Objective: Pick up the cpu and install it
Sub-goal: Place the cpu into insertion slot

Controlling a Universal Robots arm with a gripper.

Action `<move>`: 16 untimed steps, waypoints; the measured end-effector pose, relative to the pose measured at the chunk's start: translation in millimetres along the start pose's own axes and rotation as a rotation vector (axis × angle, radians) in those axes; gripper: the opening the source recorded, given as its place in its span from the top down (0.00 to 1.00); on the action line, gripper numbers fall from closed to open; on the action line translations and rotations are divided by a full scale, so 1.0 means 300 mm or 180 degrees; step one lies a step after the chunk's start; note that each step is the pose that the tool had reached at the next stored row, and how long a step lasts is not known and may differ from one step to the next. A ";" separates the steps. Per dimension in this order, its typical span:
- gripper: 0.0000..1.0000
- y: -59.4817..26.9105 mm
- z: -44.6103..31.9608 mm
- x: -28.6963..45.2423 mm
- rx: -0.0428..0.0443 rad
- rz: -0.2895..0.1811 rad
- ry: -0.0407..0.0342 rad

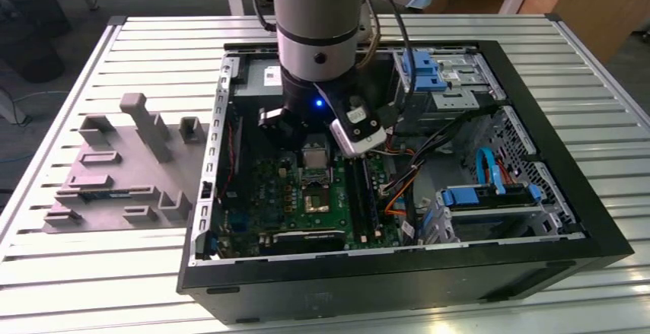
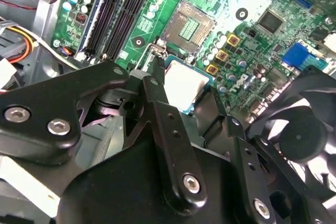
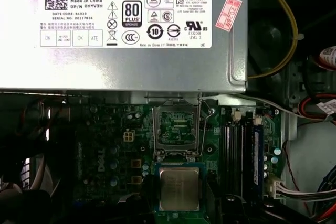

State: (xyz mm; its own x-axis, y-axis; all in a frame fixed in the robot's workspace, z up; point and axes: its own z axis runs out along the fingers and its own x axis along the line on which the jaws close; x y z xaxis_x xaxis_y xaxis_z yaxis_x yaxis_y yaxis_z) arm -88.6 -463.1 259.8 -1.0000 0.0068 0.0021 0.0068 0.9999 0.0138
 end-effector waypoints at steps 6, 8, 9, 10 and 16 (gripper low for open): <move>0.53 -0.003 0.037 0.000 0.0000 0.0000 0.0000; 0.53 -0.004 0.049 0.000 0.0000 0.0000 0.0000; 0.53 -0.004 0.054 0.000 0.0000 0.0000 0.0000; 0.53 -0.004 0.060 0.000 0.0000 0.0000 0.0000; 0.53 -0.004 0.087 0.000 0.0000 0.0000 0.0000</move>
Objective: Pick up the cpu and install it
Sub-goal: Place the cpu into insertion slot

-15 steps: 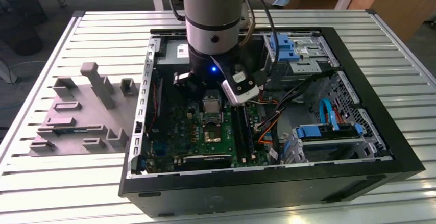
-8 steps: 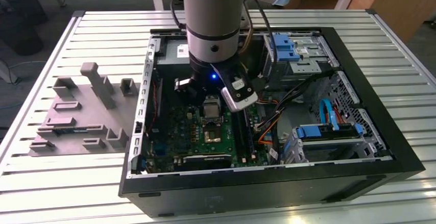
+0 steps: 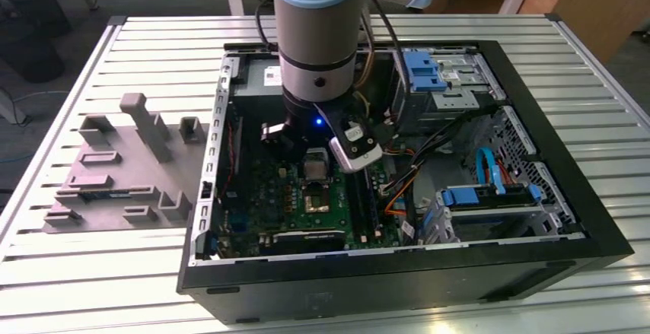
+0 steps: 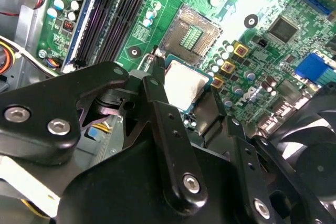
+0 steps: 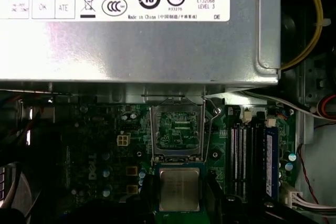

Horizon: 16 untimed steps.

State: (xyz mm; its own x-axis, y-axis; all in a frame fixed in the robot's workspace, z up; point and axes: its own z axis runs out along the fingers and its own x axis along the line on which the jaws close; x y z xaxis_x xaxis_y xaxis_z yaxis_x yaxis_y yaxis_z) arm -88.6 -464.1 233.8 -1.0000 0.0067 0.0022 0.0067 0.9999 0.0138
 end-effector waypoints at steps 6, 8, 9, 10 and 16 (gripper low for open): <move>0.53 0.000 0.001 0.000 0.0000 0.0000 0.0000; 0.53 0.000 0.002 0.000 0.0000 0.0000 0.0000; 0.53 0.000 0.003 0.000 0.0000 0.0000 0.0000; 0.53 0.000 0.003 0.000 0.0000 0.0000 0.0000; 0.53 -0.007 0.003 0.000 0.0000 0.0000 0.0000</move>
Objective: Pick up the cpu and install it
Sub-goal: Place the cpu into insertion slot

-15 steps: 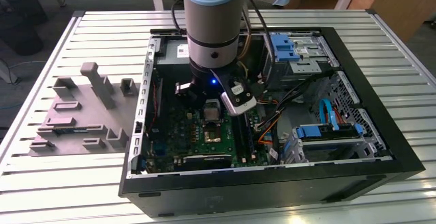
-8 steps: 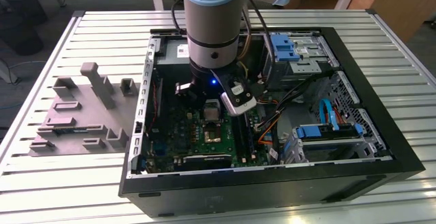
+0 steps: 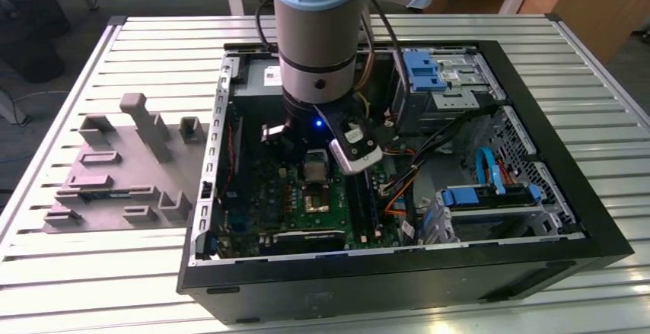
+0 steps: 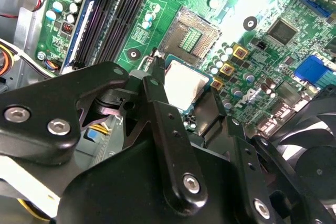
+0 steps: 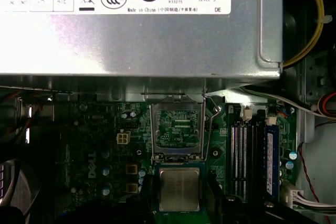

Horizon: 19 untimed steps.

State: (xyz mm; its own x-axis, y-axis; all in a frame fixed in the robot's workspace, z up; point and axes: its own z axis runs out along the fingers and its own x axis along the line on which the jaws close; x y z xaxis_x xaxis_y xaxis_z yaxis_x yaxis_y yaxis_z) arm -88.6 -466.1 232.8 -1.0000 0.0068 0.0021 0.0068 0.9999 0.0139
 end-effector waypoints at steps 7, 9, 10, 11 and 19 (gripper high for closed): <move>0.53 -0.002 0.021 0.000 0.0000 0.0000 0.0000; 0.53 -0.002 0.033 0.000 0.0000 0.0000 0.0000; 0.53 -0.003 0.038 0.000 0.0000 0.0000 0.0000; 0.53 -0.003 0.043 0.000 0.0000 0.0000 0.0000; 0.53 -0.004 0.049 0.000 0.0000 0.0000 0.0001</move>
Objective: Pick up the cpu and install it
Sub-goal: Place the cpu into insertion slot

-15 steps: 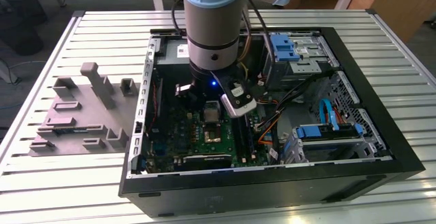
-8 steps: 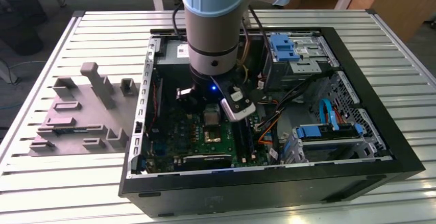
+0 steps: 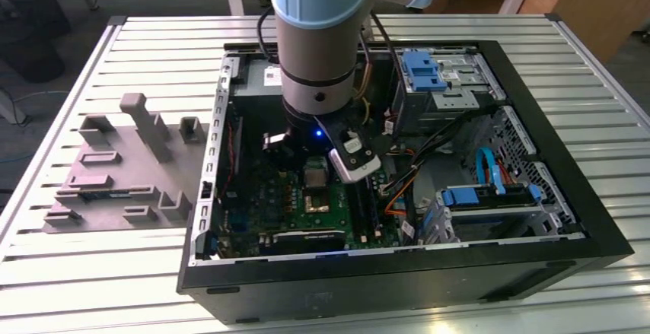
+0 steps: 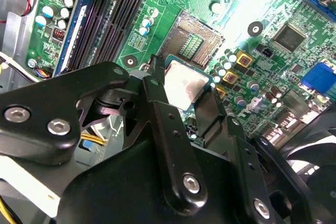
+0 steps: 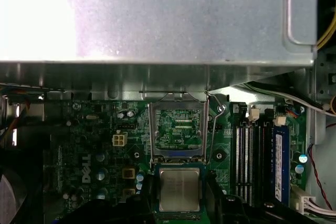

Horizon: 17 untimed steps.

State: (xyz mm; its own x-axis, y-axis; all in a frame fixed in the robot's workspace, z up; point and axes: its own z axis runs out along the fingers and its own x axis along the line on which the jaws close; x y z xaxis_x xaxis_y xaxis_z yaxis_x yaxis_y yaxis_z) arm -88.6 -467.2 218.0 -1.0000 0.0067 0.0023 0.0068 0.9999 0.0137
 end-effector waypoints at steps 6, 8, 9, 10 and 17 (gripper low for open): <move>0.53 0.000 0.011 0.000 0.0000 0.0000 0.0000; 0.53 0.000 0.022 0.000 0.0000 0.0000 0.0001; 0.53 0.000 0.028 0.000 0.0000 0.0000 0.0002; 0.53 0.000 0.034 0.000 0.0000 0.0000 0.0002; 0.53 -0.014 0.044 0.000 0.0014 0.0001 0.0005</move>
State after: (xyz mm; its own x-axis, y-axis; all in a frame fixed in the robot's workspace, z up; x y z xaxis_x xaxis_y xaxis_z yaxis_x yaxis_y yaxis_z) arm -88.6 -471.1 204.7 -1.0000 0.0069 0.0038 0.0069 0.9999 0.0093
